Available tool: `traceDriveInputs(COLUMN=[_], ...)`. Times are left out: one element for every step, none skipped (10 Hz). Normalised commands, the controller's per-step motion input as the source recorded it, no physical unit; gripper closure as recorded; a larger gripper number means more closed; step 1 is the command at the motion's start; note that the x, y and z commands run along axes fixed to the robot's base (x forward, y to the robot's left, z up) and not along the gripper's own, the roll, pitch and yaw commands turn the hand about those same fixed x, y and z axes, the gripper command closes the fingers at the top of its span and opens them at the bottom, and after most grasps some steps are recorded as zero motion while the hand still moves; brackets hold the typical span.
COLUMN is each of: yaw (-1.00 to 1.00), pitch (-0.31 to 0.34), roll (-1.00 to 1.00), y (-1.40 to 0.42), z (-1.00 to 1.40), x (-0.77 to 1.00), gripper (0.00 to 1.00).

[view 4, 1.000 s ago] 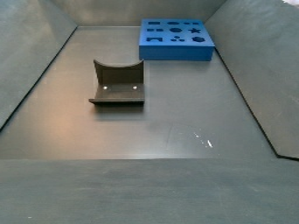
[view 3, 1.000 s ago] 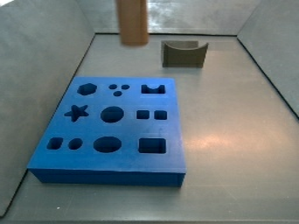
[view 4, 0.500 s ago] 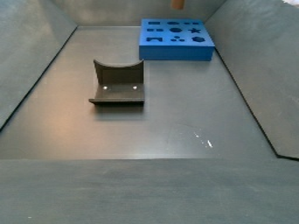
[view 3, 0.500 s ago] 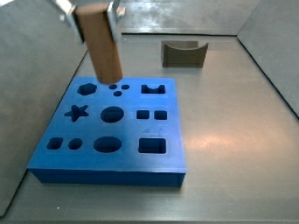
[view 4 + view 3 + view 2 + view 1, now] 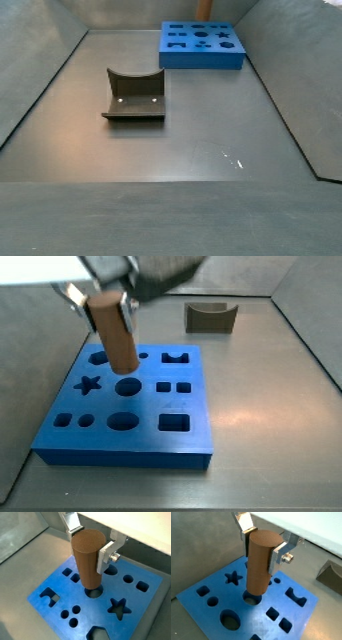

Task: Insert the round object.

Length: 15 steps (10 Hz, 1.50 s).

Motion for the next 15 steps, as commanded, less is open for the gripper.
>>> traceDriveInputs(yaw=[-0.05,-0.05,-0.04,-0.02,-0.01,0.00,0.00,-0.01,-0.01,-0.02,-0.02,-0.01,-0.01,-0.01,-0.01], pitch=[0.000,0.000,0.000,0.000,0.000,0.010,0.027,0.044,0.044,0.047,0.033,0.019,0.007,0.003,0.000], roll=[0.15,0.09,0.09,0.06,0.02,0.01,0.03,0.04,0.03,0.04,0.02,0.02,0.03,0.04,0.04], y=[-0.09,-0.01,0.00,0.00,0.00,0.00,0.00,0.00,0.00,0.00,0.00,0.00,0.00,0.00,0.00], z=[-0.67,-0.61,-0.49,-0.29,-0.27,-0.33,-0.36,-0.32,-0.32,-0.32,-0.33,-0.33,-0.31,-0.31,-0.31], x=[0.00,0.00,-0.02,-0.08,0.00,0.07,0.19,0.21,0.21,0.23,0.20,0.17,0.12,0.10,0.08], gripper=[1.00,1.00,1.00,1.00,1.00,1.00,1.00,1.00,1.00,1.00,1.00,1.00,1.00,1.00,1.00])
